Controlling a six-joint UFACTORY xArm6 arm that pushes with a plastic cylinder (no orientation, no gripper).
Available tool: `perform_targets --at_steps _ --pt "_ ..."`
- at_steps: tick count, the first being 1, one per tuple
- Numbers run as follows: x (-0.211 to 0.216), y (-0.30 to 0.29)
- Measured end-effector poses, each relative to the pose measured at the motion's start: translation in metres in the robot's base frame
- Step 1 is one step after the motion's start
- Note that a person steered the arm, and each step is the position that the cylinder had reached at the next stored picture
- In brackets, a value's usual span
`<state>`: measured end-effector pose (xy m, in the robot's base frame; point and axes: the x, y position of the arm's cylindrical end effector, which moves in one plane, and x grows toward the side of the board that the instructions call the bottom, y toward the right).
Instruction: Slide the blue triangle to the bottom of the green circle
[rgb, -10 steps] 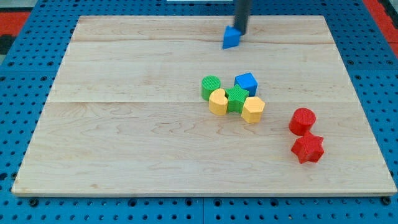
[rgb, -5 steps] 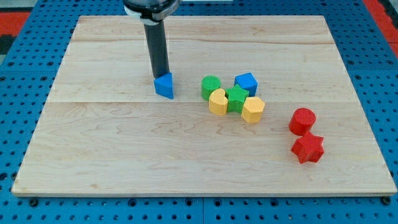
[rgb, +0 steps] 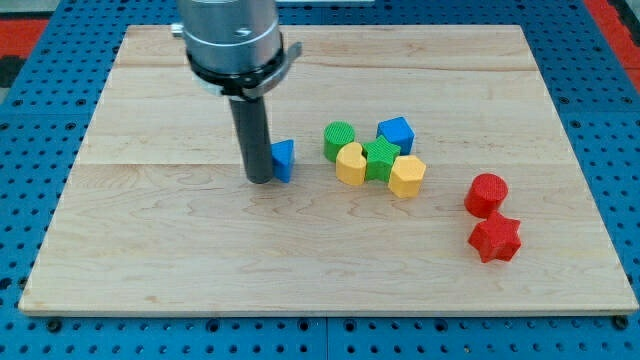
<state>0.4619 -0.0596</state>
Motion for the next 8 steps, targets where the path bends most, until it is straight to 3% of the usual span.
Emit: perform_targets --at_steps 1,2,3,4,6,7,8 --pt "0.012 0.038" --pt "0.038 0.014" --pt "0.027 -0.094" --pt "-0.014 -0.089" --pt "-0.027 0.037" --pt "-0.027 0.031" --pt "-0.001 -0.018"
